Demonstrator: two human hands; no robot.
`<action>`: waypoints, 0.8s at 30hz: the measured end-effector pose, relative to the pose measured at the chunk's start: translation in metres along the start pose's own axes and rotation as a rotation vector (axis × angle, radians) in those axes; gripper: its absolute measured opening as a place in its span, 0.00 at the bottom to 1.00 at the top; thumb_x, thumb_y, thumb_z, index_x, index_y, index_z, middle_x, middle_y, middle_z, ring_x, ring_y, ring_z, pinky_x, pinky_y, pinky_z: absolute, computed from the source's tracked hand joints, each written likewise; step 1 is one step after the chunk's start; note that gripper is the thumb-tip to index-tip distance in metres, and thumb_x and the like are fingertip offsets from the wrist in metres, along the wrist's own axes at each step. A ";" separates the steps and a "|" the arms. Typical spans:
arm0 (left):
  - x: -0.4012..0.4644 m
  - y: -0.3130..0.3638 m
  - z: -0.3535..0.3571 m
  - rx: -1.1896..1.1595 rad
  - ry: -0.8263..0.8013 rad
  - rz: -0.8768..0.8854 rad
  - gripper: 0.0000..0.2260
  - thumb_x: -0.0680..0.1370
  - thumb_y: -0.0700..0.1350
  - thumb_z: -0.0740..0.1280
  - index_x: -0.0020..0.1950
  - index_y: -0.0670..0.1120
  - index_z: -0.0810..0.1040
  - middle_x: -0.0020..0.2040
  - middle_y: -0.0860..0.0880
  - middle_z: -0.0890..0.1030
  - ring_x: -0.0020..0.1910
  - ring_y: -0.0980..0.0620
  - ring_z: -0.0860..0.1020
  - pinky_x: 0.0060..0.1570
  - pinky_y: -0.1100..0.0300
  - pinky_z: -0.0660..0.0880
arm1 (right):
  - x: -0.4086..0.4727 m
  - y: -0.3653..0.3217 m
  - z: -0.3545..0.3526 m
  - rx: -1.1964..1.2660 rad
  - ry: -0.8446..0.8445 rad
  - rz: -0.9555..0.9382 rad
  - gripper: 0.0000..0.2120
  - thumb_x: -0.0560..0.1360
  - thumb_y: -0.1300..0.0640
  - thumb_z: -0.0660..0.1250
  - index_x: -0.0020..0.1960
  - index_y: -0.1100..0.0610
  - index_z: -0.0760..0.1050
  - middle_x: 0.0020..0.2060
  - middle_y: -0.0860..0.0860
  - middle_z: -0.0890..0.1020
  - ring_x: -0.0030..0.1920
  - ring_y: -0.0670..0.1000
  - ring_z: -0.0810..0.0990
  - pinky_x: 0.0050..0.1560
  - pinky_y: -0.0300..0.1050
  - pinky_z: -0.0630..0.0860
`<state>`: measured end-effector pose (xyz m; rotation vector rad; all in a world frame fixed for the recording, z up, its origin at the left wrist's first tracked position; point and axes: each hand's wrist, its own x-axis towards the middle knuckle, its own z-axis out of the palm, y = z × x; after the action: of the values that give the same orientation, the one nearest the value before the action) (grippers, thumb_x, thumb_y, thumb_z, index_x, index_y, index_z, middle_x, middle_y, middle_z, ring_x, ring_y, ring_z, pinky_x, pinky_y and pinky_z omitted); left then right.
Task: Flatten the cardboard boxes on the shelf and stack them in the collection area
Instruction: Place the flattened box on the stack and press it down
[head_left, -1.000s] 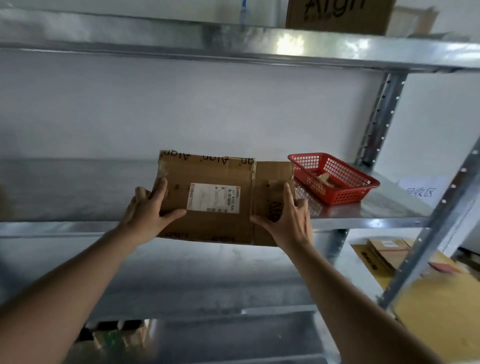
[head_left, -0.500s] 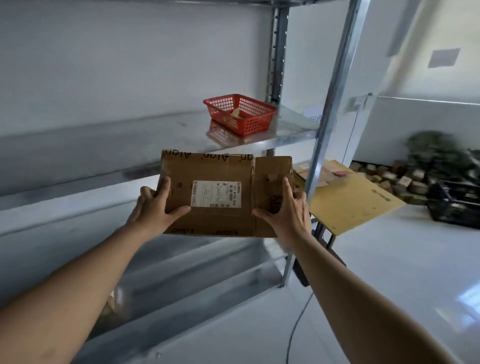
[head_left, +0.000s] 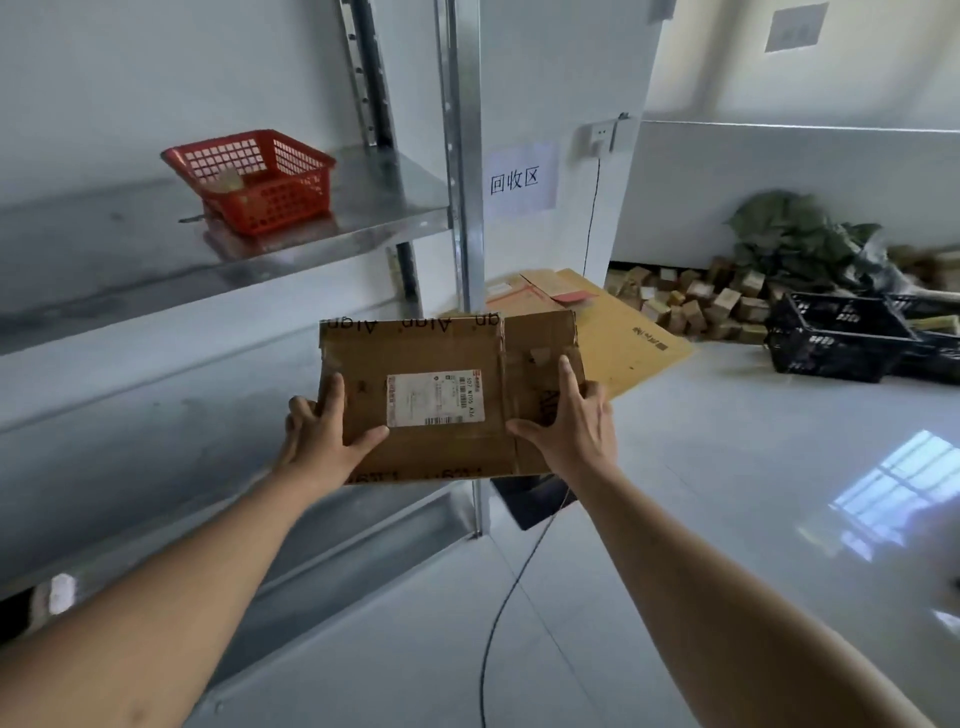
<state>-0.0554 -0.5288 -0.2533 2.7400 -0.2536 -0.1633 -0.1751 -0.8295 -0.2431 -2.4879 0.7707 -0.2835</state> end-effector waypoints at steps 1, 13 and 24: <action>0.003 0.017 0.012 0.000 -0.006 -0.006 0.47 0.75 0.73 0.62 0.85 0.56 0.40 0.68 0.40 0.59 0.71 0.34 0.62 0.74 0.39 0.63 | 0.011 0.016 -0.006 -0.008 -0.006 0.002 0.59 0.66 0.30 0.76 0.84 0.45 0.46 0.67 0.59 0.69 0.66 0.61 0.71 0.65 0.56 0.74; 0.089 0.211 0.127 -0.039 -0.095 0.004 0.47 0.77 0.72 0.62 0.84 0.56 0.38 0.70 0.39 0.58 0.73 0.35 0.61 0.72 0.42 0.64 | 0.150 0.160 -0.064 -0.059 0.014 0.127 0.52 0.70 0.38 0.78 0.84 0.47 0.52 0.70 0.60 0.66 0.66 0.63 0.70 0.68 0.56 0.69; 0.230 0.328 0.219 -0.069 -0.121 -0.051 0.46 0.79 0.66 0.65 0.85 0.52 0.40 0.71 0.36 0.61 0.69 0.35 0.67 0.57 0.42 0.75 | 0.344 0.214 -0.042 -0.192 -0.032 0.260 0.49 0.73 0.43 0.78 0.83 0.44 0.51 0.78 0.63 0.58 0.73 0.66 0.65 0.75 0.61 0.63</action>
<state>0.0866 -0.9531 -0.3472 2.6724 -0.2066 -0.3458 -0.0083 -1.1959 -0.3060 -2.5228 1.1415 -0.0794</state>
